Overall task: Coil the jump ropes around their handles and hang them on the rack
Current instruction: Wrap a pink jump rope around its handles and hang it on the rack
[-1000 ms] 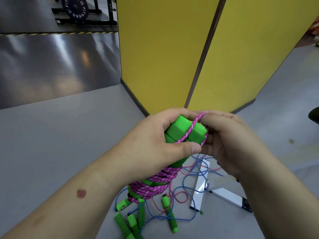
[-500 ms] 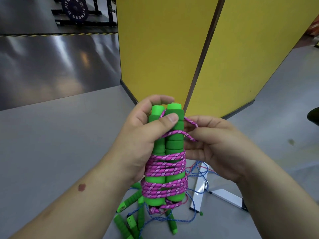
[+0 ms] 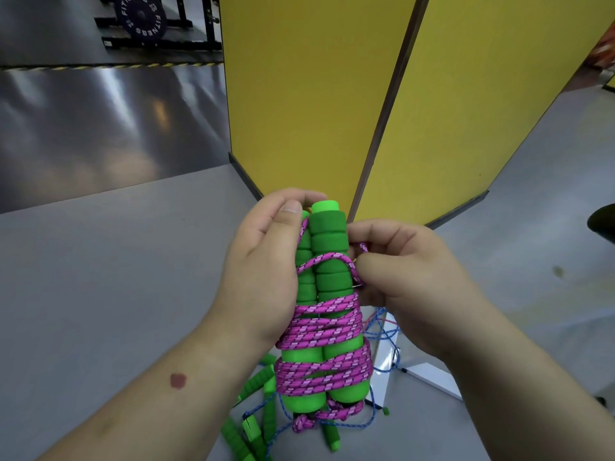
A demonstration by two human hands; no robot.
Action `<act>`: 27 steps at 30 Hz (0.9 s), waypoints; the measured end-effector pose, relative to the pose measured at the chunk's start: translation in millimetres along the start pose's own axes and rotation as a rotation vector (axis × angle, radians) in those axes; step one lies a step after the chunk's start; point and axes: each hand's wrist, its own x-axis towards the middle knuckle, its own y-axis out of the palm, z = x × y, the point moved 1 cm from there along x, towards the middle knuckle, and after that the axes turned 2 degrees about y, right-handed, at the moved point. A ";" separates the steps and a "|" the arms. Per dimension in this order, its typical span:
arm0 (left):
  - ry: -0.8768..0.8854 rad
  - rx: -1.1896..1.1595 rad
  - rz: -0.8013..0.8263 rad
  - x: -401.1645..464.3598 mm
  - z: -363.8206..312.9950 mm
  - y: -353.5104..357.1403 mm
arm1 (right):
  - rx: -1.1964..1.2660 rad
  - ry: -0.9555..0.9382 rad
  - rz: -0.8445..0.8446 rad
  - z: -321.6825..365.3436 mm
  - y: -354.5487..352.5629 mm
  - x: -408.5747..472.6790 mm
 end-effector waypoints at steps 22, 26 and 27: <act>-0.088 -0.271 -0.185 14.3 5.9 -7.4 | -0.367 -0.064 -0.099 -9.0 6.6 -2.8; -0.068 -0.226 -0.182 5.7 9.4 -0.2 | -0.296 -0.151 -0.269 -10.6 11.2 -0.1; -0.071 -0.160 -0.170 3.2 10.0 2.3 | -0.305 -0.181 -0.306 -10.0 11.2 -0.5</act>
